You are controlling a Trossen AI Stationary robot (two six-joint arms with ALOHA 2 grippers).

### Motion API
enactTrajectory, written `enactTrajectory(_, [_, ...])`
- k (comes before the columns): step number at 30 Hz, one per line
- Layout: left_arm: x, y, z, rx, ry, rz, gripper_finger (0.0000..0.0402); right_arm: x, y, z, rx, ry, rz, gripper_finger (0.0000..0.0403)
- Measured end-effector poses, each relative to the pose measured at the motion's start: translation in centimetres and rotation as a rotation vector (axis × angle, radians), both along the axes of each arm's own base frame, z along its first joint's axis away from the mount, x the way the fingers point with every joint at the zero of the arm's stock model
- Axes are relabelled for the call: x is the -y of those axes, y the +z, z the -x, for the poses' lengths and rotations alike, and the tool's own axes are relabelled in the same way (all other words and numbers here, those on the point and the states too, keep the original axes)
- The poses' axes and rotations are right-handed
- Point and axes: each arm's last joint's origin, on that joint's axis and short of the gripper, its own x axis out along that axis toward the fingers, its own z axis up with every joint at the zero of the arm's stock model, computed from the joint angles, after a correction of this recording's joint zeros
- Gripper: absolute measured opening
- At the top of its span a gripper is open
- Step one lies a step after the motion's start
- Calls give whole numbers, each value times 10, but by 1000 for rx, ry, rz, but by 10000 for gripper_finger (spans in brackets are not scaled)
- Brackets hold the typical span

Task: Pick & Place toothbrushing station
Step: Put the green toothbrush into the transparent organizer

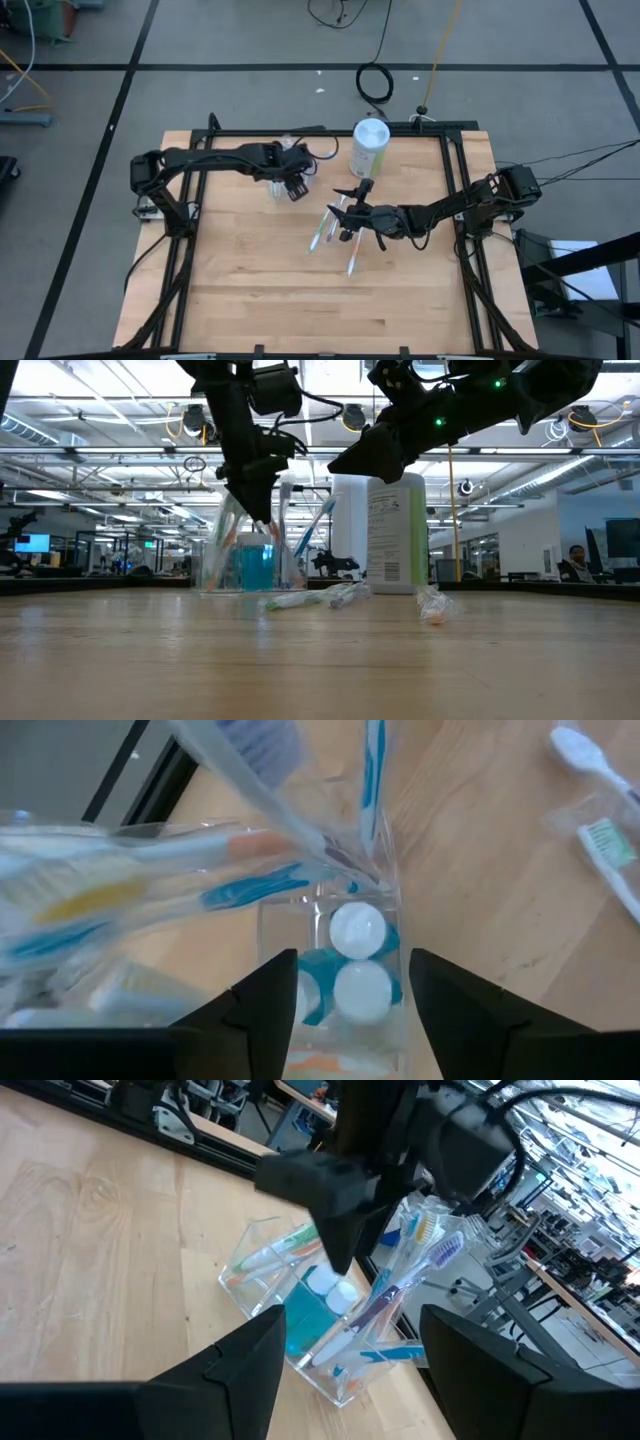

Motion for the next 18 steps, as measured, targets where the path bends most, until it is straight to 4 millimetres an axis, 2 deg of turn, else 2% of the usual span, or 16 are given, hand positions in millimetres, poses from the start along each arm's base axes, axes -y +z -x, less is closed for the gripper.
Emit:
enactTrajectory(4, [5, 16, 5, 31, 3, 0, 202, 0, 0, 0, -1, 0, -3, 224])
enactTrajectory(10, [19, 40, 11, 187, 101, 40, 202, 0, -1, 0, -7, 1, 0, 224])
enactTrajectory(18, [47, 46, 9, 246, 17, 212, 202, 0, -2, 0, -21, 1, 3, 224])
